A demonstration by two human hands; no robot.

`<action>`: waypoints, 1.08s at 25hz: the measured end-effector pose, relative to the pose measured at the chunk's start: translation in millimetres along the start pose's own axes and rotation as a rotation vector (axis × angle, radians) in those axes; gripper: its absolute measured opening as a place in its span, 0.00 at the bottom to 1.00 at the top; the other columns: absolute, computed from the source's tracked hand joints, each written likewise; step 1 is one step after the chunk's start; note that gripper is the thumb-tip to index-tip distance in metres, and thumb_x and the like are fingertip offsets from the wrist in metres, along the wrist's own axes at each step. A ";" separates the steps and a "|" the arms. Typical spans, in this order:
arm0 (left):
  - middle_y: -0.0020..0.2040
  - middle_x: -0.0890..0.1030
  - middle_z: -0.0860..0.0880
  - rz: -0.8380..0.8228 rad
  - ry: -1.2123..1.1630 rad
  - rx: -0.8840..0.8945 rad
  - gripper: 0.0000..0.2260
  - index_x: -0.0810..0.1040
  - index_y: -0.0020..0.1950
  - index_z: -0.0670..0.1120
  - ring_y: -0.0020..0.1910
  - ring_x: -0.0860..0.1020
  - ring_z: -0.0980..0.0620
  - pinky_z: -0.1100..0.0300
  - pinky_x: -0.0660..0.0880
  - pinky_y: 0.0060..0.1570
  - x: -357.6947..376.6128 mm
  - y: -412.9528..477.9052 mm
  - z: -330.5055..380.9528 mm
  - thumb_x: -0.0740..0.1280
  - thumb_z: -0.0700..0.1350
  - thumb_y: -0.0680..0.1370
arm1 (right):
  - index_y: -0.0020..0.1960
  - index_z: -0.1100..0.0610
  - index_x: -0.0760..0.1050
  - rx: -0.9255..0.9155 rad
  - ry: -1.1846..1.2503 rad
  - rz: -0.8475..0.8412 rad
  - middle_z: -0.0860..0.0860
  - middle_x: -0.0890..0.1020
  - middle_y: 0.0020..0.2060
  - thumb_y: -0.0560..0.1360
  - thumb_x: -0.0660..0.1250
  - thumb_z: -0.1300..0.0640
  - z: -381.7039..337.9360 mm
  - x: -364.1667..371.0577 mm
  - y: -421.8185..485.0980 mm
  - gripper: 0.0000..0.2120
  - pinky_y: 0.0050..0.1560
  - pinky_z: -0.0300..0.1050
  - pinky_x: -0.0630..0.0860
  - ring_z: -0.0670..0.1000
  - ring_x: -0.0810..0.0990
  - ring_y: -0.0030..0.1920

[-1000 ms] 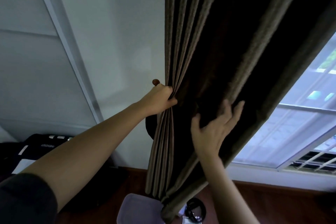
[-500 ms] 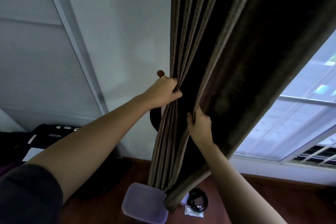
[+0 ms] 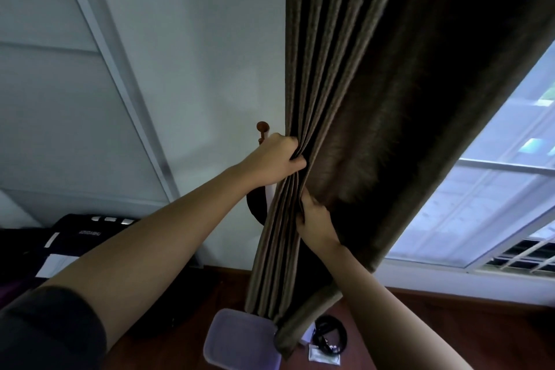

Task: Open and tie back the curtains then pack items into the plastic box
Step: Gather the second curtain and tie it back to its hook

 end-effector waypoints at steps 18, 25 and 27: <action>0.33 0.72 0.51 0.055 0.107 -0.001 0.13 0.73 0.41 0.40 0.30 0.73 0.55 0.60 0.71 0.33 0.2 4.3 14.1 0.68 0.48 0.75 | 0.77 0.55 0.50 -0.019 -0.072 -0.112 0.56 0.66 0.72 0.74 0.62 0.61 -4.5 18.1 -1.5 0.35 0.67 0.45 0.66 0.55 0.70 0.68; 0.33 0.71 0.49 0.094 0.114 -0.055 0.14 0.66 0.33 0.43 0.30 0.73 0.53 0.68 0.66 0.28 -6.3 -0.3 -5.5 0.67 0.43 0.76 | 0.73 0.58 0.58 0.241 0.083 1.102 0.63 0.55 0.75 0.66 0.68 0.55 -3.9 -128.5 -47.3 0.39 0.70 0.60 0.42 0.58 0.52 0.75; 0.30 0.69 0.51 0.106 0.108 -0.058 0.17 0.62 0.30 0.47 0.27 0.70 0.57 0.70 0.66 0.25 -4.5 -1.3 -3.7 0.67 0.41 0.75 | 0.76 0.59 0.50 0.275 0.358 1.141 0.59 0.58 0.74 0.69 0.69 0.57 14.6 -162.1 -41.9 0.42 0.72 0.44 0.52 0.56 0.59 0.73</action>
Point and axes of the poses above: each hand's wrist, its own y-axis towards the middle knuckle, its own x-axis out of the palm, z = x × y, the point moved 4 cm from there along y, towards the middle knuckle
